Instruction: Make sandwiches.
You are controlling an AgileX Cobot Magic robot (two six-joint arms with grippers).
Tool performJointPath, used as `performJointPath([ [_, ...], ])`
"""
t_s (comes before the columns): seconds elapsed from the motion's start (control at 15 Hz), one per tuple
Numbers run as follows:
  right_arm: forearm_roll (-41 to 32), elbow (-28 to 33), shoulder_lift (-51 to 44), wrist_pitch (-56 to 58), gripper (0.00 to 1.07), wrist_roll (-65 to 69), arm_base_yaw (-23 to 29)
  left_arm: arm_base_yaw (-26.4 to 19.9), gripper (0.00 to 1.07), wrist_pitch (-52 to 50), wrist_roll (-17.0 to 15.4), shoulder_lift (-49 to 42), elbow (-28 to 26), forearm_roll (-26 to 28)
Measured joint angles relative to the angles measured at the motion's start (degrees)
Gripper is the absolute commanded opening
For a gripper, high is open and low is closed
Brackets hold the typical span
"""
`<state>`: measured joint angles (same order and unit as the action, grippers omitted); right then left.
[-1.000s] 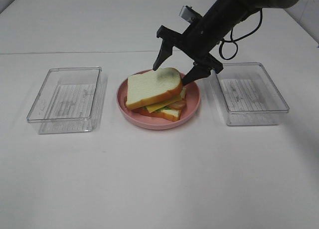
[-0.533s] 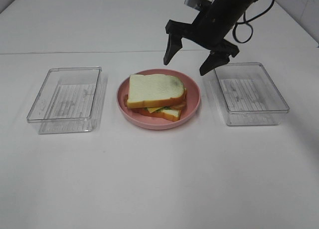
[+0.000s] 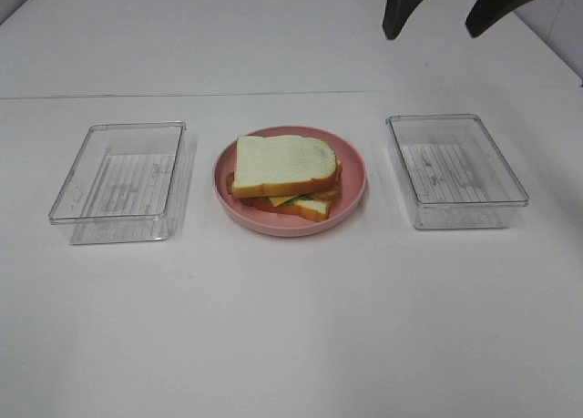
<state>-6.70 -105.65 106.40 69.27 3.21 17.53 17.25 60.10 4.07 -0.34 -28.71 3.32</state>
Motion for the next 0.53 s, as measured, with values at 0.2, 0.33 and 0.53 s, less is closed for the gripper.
performJointPath([
  [0.2, 0.1, 4.2, -9.9, 0.1, 0.88, 0.0, 0.0, 0.0, 0.68, 0.0, 0.0, 0.0, 0.0, 0.0],
  [0.33, 0.1, 10.9, -18.7, 0.1, 0.88, -0.1, 0.0, 0.0, 0.68, 0.0, 0.0, 0.0, 0.0, 0.0],
  [0.53, 0.1, 25.4, -33.1, 0.2, 0.87, -0.5, 0.0, 0.0, 0.68, 0.0, 0.0, 0.0, 0.0, 0.0],
])
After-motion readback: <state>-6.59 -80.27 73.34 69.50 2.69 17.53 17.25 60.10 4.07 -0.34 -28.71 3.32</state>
